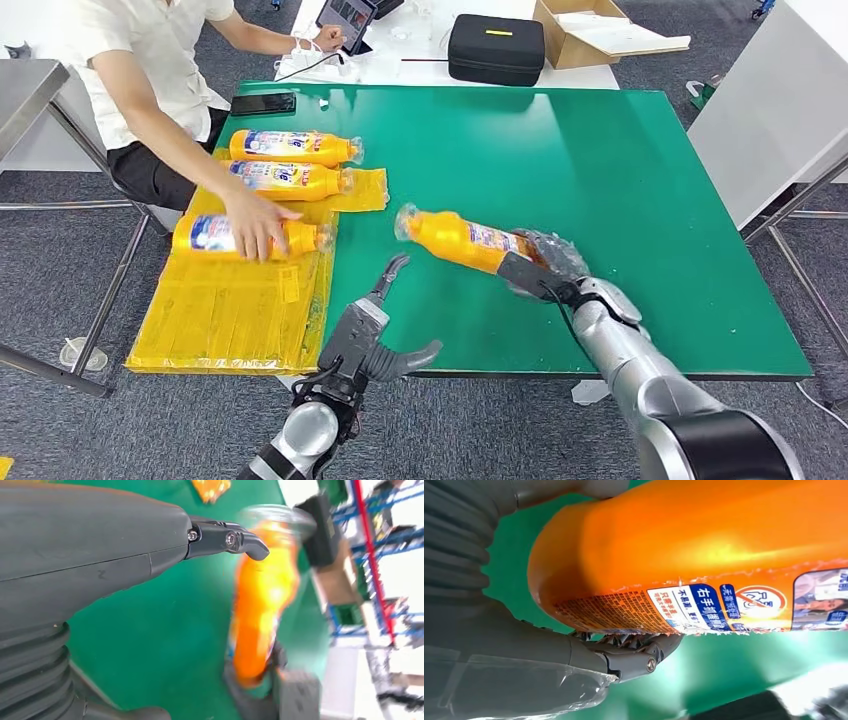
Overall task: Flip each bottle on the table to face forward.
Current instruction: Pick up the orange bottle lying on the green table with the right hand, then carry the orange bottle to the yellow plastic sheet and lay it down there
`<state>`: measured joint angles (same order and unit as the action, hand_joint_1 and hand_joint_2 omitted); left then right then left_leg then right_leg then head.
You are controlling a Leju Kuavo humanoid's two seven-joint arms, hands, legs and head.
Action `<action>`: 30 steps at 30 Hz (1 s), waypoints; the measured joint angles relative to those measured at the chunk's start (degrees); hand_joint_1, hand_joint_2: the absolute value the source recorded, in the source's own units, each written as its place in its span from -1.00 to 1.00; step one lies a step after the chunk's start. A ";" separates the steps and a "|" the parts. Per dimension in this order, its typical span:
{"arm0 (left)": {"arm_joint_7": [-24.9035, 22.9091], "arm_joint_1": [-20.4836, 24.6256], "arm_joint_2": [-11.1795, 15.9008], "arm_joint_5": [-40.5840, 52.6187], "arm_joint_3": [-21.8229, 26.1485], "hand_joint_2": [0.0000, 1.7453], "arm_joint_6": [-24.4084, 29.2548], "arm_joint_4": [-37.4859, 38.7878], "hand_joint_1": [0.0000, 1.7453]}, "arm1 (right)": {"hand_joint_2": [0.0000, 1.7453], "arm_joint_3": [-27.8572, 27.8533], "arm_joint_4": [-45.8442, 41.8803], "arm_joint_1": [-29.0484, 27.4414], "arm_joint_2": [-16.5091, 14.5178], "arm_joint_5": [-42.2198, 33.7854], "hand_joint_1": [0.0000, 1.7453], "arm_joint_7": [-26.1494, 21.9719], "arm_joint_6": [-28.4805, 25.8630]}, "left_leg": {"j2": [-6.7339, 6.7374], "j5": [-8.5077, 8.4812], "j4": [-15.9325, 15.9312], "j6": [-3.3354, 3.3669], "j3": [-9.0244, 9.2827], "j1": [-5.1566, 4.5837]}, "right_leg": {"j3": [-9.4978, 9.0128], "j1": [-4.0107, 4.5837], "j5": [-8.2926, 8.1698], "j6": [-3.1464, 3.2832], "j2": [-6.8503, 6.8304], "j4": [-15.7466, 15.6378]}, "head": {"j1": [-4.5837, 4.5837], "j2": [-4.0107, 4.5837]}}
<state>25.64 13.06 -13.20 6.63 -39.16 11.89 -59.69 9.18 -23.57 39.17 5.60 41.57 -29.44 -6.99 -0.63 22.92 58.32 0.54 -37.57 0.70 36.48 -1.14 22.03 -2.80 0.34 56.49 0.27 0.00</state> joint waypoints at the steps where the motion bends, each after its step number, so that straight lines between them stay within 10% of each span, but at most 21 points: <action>1: 0.58 -0.14 0.01 -0.55 0.03 1.00 0.72 -0.35 -1.00 | 1.00 -1.42 -0.62 -0.75 -0.59 -3.61 1.00 -1.95 1.83 | 0.00 0.00 0.00 0.00 0.00 0.00 | 0.00 0.00 0.00 0.00 0.00 0.00 | 0.01 0.00; 16: 4.86 -2.23 0.33 -14.99 2.28 1.00 3.54 -2.89 -1.00 | 1.00 -9.13 -15.75 -11.61 -5.00 -29.65 1.00 -3.14 15.65 | -0.05 0.00 0.00 0.00 -0.02 -0.01 | 0.01 -0.02 0.01 0.00 -0.01 0.00 | 0.01 -0.01; 30: 6.32 -0.99 -0.38 -26.86 3.25 1.00 -10.33 -4.58 -1.00 | 1.00 13.42 -20.89 -14.49 -6.94 -25.03 1.00 -4.55 23.53 | 0.03 -0.01 -0.01 -0.02 -0.01 0.02 | 0.05 -0.02 0.01 0.01 0.01 0.00 | -0.02 -0.01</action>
<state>31.97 12.06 -13.58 -20.22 -35.91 1.56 -64.26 22.60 -44.46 24.68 -1.34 16.54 -33.99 16.53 -0.60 22.90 58.31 0.53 -37.58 0.72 36.53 -1.16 22.03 -2.79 0.35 56.49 0.26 -0.01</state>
